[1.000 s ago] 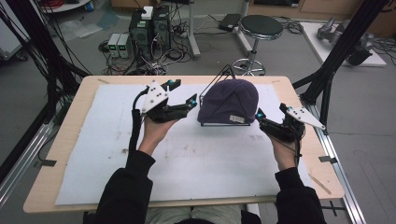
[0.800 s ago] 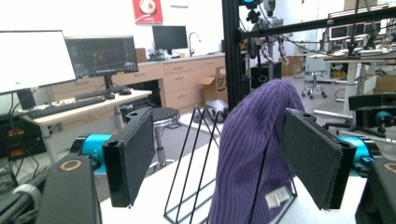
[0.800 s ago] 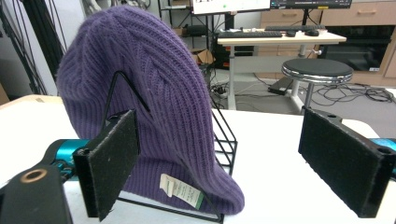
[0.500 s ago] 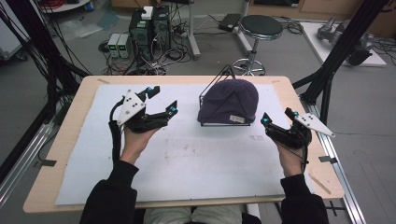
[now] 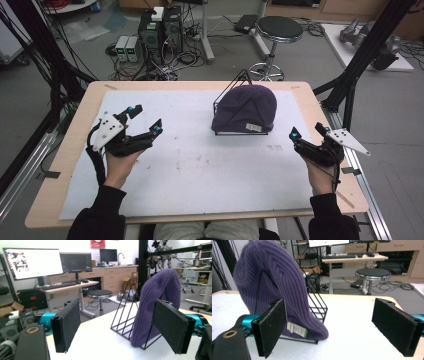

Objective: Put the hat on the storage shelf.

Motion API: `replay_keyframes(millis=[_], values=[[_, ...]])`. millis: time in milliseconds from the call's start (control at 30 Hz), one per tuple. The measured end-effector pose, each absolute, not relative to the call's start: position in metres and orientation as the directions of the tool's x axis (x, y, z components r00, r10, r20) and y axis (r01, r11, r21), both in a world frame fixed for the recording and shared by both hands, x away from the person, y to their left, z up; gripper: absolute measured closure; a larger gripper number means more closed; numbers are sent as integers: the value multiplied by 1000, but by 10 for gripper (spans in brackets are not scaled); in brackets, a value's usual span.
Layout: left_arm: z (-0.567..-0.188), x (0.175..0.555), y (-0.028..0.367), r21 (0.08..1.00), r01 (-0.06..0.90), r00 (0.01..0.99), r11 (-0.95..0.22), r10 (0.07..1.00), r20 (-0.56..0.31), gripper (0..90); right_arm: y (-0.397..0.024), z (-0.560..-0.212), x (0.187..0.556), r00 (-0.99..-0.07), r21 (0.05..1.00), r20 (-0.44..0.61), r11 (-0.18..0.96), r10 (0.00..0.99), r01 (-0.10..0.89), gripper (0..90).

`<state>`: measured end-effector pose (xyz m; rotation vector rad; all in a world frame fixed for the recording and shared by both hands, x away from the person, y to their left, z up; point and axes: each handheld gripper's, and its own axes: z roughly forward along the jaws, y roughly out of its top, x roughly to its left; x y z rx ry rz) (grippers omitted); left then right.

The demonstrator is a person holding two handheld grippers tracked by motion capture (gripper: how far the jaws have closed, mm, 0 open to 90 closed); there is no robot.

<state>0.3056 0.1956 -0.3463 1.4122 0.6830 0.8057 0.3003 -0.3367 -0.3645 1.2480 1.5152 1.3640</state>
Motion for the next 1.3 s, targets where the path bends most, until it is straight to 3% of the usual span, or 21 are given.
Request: replay_keyframes(millis=[633,1300], values=[[-397,270,261,999,-36,431,16,902,1,243,-341,-402,282,-227,975,59,-8,972,220,118],[-443,232,309,994,-32,151,101,984,-96,264,-335,-432,274,-161,983,12,18,987,182,118]])
